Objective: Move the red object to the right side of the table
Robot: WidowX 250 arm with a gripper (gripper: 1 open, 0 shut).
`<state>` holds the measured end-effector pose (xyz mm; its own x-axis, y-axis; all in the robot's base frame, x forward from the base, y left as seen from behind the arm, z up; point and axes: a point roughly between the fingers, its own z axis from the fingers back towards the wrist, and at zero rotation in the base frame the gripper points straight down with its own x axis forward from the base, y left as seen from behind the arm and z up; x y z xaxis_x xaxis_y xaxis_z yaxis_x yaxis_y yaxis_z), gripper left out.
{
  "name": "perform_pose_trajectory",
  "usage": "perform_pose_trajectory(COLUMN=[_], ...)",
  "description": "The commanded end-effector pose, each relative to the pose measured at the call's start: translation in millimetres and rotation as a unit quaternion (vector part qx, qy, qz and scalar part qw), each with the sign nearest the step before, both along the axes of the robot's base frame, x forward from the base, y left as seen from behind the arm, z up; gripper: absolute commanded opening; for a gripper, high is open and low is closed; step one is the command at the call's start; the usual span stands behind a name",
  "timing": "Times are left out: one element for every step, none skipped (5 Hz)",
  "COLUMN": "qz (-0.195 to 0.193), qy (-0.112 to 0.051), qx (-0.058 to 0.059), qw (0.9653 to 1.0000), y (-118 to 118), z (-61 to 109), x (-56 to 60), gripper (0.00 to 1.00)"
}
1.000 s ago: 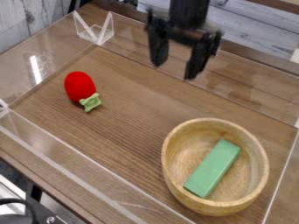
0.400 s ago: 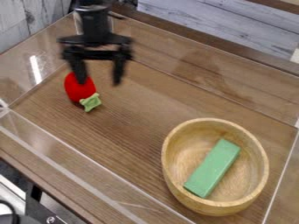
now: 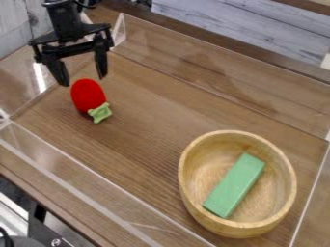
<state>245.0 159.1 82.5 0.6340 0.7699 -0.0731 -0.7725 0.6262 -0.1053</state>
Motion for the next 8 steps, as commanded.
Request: perform_pose_trajectory(qz=[0.079,0.119,0.137,0.148,0.126,0.106,0.098,0.096], qy=[-0.025,-0.025,-0.025,-0.027,-0.027,-0.027,-0.025,-0.021], qx=[0.017,0.022,0.028,0.038,0.042,0.043,0.044,0.044], qw=[0.9964,0.9923,0.9899,0.9879,0.9907,0.9931,0.9939,0.9942], y=[24,38,23,8,15,25,35,47], z=[0.6,-11.9,-6.0,3.9,2.5,1.3,-2.4,-7.0], x=[18.4,30.6,38.0,45.0,49.3,50.9,40.5,30.6], gripper=[1.0,1.0,1.0,1.0,1.0,0.0,1.0,1.0])
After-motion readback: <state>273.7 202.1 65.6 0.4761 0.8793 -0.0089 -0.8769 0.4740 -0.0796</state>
